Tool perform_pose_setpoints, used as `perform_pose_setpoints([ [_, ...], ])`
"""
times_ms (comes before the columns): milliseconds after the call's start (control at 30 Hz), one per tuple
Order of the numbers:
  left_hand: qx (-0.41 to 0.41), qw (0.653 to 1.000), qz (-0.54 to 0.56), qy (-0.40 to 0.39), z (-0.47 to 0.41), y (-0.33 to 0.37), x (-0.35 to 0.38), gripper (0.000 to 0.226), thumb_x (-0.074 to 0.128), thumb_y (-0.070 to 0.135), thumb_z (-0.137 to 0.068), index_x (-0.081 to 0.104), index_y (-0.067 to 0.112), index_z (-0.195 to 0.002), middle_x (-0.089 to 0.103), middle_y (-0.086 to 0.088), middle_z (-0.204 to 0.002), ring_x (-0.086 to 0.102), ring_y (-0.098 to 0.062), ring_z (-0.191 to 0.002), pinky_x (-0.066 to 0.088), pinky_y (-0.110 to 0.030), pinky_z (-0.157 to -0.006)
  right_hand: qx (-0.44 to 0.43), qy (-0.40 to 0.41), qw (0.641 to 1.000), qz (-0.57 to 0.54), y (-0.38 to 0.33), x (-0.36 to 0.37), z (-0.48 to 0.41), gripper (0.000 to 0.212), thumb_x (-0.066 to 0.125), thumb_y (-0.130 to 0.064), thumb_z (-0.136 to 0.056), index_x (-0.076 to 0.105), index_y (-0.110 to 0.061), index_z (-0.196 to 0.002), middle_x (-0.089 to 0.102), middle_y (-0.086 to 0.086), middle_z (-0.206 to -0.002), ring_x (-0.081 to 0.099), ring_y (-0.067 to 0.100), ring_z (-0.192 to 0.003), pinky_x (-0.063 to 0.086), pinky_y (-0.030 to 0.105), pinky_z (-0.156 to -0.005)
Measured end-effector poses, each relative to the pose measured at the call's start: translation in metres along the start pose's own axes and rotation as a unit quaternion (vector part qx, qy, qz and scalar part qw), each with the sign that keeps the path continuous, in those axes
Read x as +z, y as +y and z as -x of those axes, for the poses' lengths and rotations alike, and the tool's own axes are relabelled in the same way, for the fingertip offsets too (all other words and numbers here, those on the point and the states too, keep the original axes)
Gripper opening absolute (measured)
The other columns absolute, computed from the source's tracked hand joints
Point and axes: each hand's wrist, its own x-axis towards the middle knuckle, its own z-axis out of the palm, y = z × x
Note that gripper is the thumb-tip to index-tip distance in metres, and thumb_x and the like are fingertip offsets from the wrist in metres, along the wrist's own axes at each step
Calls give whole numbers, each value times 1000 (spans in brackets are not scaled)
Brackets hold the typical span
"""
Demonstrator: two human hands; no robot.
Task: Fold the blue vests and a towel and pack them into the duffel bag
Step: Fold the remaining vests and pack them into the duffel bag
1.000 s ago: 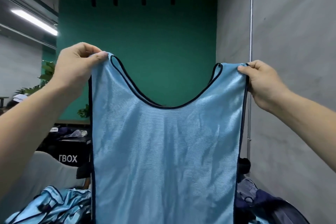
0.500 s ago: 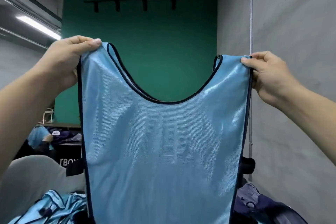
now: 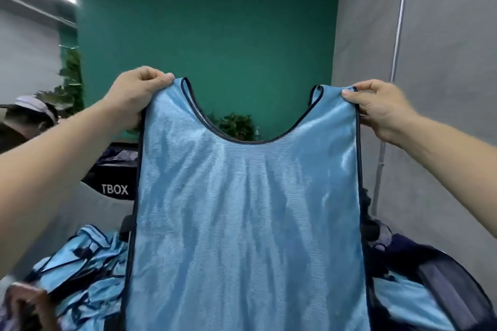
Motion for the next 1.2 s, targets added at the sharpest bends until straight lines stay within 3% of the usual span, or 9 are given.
perform_pose_setpoints([
  [133,-51,998,-25,6,-17,-80,19,28,86,45,-88,69,25,-81,70,3,-79,64,-12,-65,57,-32,-69,51,-6,997,52,83,22,-24,35,88,-21,-88,73,-3,-115,78,15,-111,76,20,-84,67,40,-80],
  [267,-92,995,-33,7,-31,-148,30,27,86,46,-89,68,25,-84,71,3,-79,67,-11,-63,56,-29,-64,85,-15,994,75,161,39,-48,35,94,-34,-72,79,-13,-95,80,14,-106,77,36,-106,61,58,-97],
  [367,-115,992,-52,2,-36,-192,43,28,81,40,-94,63,24,-79,68,4,-79,64,-4,-60,52,-23,-60,111,-17,990,88,207,54,-55,35,93,-32,-76,78,-9,-96,80,16,-106,76,38,-106,61,58,-96],
  [533,-140,986,-90,-8,-44,-263,59,25,82,39,-94,66,24,-80,73,3,-97,66,-7,-82,54,-22,-74,131,-46,982,130,271,71,-59,17,90,-27,-83,78,-15,-84,81,13,-103,77,34,-103,61,55,-98],
  [633,-155,982,-104,-27,-48,-302,68,26,83,43,-92,68,23,-84,72,5,-91,66,-9,-82,53,-27,-78,157,-78,971,163,304,77,-63,16,88,-24,-86,77,-14,-83,80,11,-102,70,23,-90,58,51,-100],
  [867,-179,975,-121,-47,-65,-381,101,25,84,34,-92,67,20,-81,70,5,-84,65,-5,-75,52,-24,-77,204,-156,939,230,371,81,-83,13,84,-19,-90,78,-7,-87,75,2,-86,65,20,-84,57,38,-81],
  [1000,-196,971,-124,-55,-82,-417,120,23,85,32,-93,70,15,-87,75,-5,-98,70,-13,-90,56,-27,-83,224,-160,920,280,403,87,-94,22,78,-16,-96,73,5,-101,67,-2,-78,56,14,-68,44,24,-61],
  [1067,-195,972,-123,-46,-91,-426,131,26,85,31,-93,66,17,-81,73,-7,-97,69,-16,-91,58,-29,-85,226,-152,918,288,418,89,-102,25,76,-18,-98,70,6,-103,69,1,-84,56,17,-74,46,28,-64],
  [1200,-189,975,-117,-19,-108,-435,151,28,83,33,-94,64,17,-80,71,-4,-95,69,-15,-92,53,-22,-76,220,-125,922,294,437,90,-117,25,72,-25,-101,70,0,-104,73,8,-100,62,24,-96,53,41,-91],
])
